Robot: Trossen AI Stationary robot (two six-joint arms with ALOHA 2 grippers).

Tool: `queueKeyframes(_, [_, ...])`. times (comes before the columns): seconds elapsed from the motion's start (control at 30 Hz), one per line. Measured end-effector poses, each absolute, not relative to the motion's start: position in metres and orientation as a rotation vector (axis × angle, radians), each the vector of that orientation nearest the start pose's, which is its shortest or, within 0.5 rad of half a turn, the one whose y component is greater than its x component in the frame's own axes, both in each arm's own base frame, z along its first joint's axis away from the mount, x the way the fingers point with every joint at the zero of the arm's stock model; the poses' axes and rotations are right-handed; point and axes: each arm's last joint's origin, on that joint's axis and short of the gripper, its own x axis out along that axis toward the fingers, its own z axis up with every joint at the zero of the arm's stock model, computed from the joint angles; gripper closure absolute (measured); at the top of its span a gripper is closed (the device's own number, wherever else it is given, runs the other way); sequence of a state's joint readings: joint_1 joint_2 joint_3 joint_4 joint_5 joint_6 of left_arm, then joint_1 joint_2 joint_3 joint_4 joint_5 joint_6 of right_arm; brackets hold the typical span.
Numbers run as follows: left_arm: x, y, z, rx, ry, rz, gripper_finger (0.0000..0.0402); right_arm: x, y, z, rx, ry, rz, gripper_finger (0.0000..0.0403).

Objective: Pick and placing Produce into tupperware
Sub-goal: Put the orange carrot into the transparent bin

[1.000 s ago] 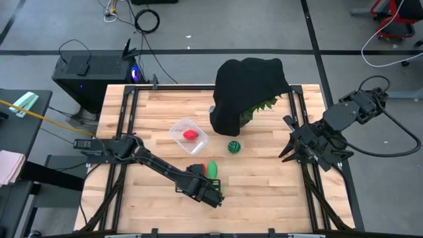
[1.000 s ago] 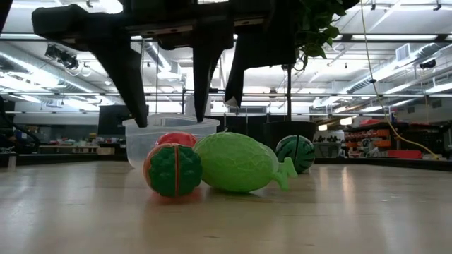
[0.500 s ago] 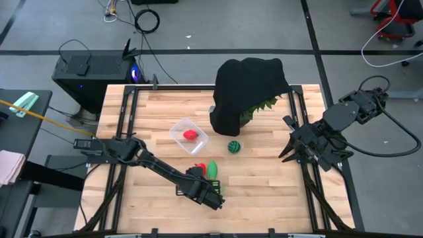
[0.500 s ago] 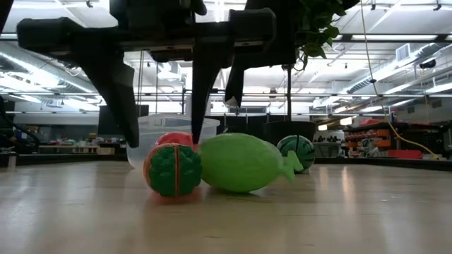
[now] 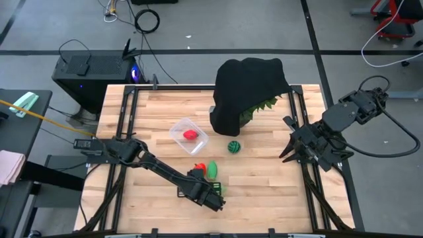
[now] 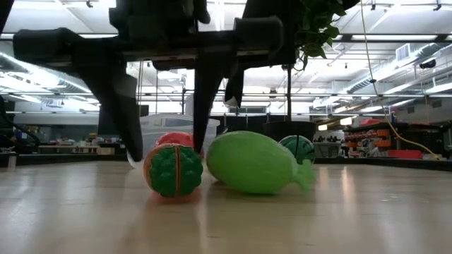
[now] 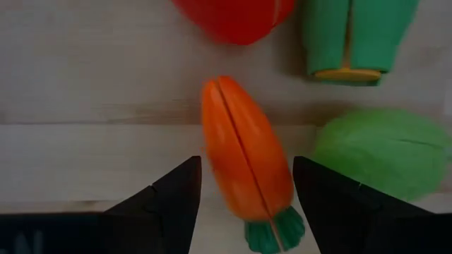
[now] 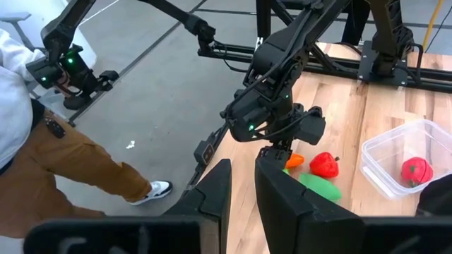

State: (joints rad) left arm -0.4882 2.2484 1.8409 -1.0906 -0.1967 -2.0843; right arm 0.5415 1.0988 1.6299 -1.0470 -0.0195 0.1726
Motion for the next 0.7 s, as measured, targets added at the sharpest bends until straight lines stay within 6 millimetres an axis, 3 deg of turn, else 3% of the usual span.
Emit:
queueKeyframes(0.37, [0.4, -0.206, 0.153, -1.223, 0.991, 1.152, 0.0169, 0.141, 0.085, 0.466, 0.029, 0.555, 0.503, 0.0332])
queueKeyframes(0.7, [0.402, -0.207, 0.151, -1.227, 0.99, 1.142, 0.0194, 0.141, 0.085, 0.466, 0.021, 0.554, 0.505, 0.0331])
